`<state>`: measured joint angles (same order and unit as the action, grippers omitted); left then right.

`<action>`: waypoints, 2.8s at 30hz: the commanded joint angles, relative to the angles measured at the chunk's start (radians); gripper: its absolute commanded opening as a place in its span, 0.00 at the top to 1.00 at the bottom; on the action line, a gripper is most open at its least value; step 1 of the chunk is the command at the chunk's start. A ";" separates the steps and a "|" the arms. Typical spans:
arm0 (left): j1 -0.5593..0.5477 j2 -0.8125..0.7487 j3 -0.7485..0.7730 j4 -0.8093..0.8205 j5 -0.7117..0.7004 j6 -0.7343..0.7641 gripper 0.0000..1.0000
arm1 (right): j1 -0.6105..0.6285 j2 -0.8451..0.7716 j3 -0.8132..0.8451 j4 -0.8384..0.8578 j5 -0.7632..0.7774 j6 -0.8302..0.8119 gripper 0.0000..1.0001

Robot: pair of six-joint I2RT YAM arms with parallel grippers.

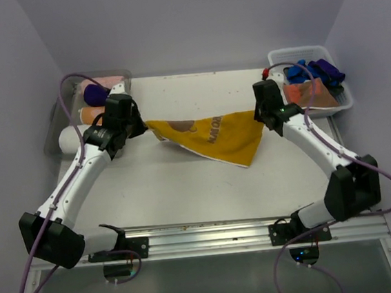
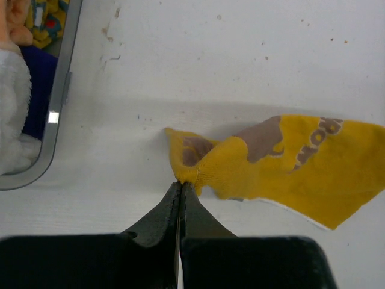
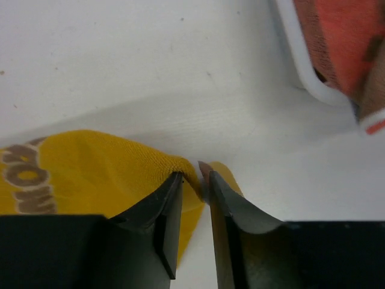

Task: Roll the towels
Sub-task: Flatten the towel

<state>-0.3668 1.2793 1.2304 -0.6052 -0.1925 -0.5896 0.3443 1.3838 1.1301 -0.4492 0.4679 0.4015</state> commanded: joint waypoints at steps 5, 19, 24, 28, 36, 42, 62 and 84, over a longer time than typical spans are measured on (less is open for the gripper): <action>0.008 0.043 -0.101 0.104 0.082 0.016 1.00 | -0.002 0.129 0.114 -0.025 -0.166 0.003 0.48; 0.008 0.031 -0.151 0.120 0.090 0.013 1.00 | 0.021 -0.181 -0.486 0.138 -0.382 0.332 0.39; 0.008 0.032 -0.152 0.122 0.088 0.014 1.00 | 0.021 -0.109 -0.463 0.190 -0.419 0.329 0.39; 0.008 0.032 -0.155 0.124 0.088 0.016 1.00 | 0.022 -0.024 -0.454 0.260 -0.426 0.333 0.41; 0.008 0.026 -0.141 0.111 0.077 0.025 1.00 | 0.021 0.032 -0.362 0.245 -0.355 0.284 0.89; 0.008 0.012 -0.131 0.093 0.054 0.034 1.00 | 0.022 -0.096 -0.236 -0.029 -0.175 0.137 1.00; 0.008 -0.035 -0.174 0.074 0.021 0.045 1.00 | -0.005 -0.123 -0.328 -0.146 -0.204 0.255 0.47; 0.008 -0.035 -0.190 0.090 0.044 0.040 1.00 | -0.093 0.014 -0.506 0.168 -0.296 0.392 0.67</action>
<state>-0.3668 1.2549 1.0340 -0.5415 -0.1516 -0.5781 0.2543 1.3724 0.6350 -0.3073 0.1482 0.7712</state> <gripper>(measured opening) 0.008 0.351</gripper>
